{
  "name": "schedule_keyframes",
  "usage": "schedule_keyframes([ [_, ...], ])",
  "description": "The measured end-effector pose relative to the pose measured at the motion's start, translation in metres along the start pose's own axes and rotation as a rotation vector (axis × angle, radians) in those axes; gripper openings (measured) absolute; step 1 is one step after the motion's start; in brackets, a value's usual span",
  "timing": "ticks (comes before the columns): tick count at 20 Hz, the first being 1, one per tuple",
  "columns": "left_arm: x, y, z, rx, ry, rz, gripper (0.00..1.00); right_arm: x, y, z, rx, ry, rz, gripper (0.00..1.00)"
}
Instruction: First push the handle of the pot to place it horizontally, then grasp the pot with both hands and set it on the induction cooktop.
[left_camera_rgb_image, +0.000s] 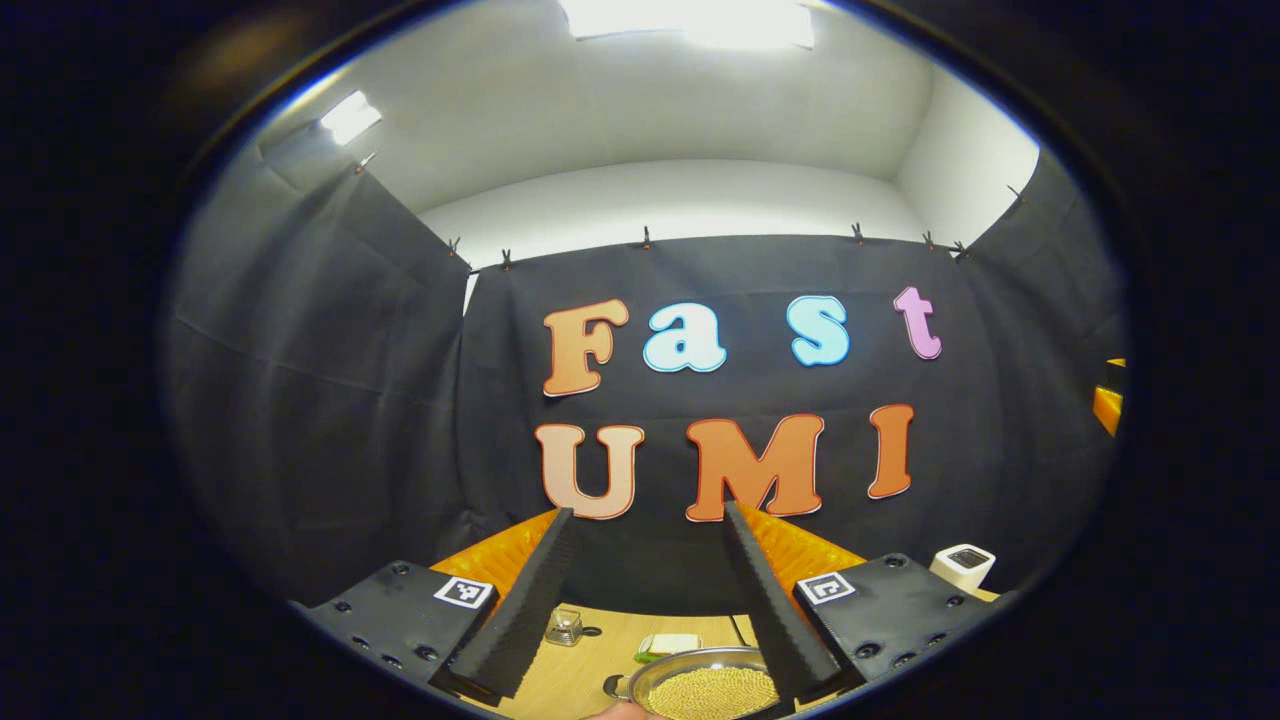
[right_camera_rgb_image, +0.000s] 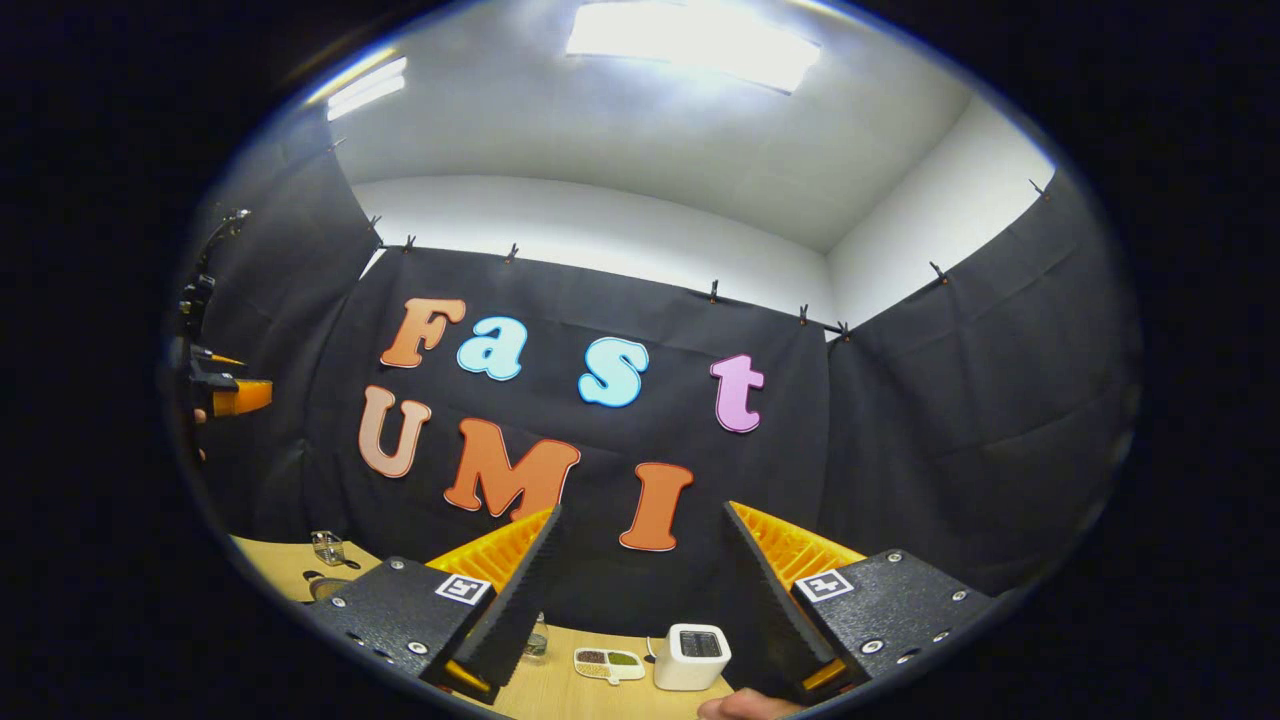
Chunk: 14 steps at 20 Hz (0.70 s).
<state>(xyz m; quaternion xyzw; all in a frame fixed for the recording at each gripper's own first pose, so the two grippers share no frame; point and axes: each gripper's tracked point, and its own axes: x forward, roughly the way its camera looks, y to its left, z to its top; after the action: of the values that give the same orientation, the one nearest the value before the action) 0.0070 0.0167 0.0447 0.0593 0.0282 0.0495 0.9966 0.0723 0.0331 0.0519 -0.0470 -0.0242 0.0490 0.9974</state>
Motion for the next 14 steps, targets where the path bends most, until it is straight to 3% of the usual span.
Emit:
schedule_keyframes([
  [1, -0.003, 0.0, 0.001, 0.013, -0.001, -0.006, 0.98, -0.002, 0.007, 0.005, 0.0, -0.013, 0.027, 0.95],
  [2, -0.006, 0.002, 0.003, 0.015, -0.007, -0.003, 0.92, -0.002, 0.01, 0.006, 0.001, -0.018, 0.036, 0.97],
  [5, -0.009, 0.007, 0.003, 0.006, -0.012, 0.003, 0.98, 0.002, 0.008, 0.007, -0.002, -0.028, 0.022, 0.95],
  [14, -0.01, 0.035, 0.0, 0.016, -0.033, 0.044, 0.96, 0.006, 0.028, 0.01, 0.008, -0.035, 0.053, 0.95],
])
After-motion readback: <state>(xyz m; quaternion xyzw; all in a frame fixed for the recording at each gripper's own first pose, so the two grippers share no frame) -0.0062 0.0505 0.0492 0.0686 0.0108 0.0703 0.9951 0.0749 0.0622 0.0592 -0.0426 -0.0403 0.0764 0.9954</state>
